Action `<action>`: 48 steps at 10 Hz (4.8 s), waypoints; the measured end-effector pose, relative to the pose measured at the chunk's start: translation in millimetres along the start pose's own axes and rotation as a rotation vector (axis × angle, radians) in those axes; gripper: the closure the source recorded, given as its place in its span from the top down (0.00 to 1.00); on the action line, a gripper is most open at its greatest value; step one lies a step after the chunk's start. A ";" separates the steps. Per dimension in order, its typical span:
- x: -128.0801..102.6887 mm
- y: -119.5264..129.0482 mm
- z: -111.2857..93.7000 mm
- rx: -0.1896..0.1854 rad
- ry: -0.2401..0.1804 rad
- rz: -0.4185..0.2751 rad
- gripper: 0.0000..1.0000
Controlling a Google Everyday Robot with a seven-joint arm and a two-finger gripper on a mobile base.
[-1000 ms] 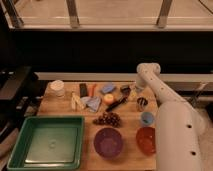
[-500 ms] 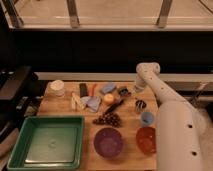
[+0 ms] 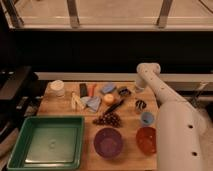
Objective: Place fork in paper cup
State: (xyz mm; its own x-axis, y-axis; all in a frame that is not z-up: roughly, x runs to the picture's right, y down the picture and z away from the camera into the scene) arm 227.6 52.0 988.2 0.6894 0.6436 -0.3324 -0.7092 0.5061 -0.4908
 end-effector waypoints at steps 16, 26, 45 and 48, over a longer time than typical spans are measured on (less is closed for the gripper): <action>-148.5 105.1 -205.3 0.014 -0.418 -0.217 0.00; -173.9 159.0 -206.3 -0.071 -0.481 -0.334 0.00; -354.4 317.1 -180.7 -0.250 -0.757 -0.658 0.00; -388.0 346.7 -167.8 -0.243 -0.699 -0.800 0.00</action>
State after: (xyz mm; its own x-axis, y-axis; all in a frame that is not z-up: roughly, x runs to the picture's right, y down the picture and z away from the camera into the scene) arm -261.0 -118.6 811.9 0.6472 0.4017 0.6479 0.0085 0.8461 -0.5330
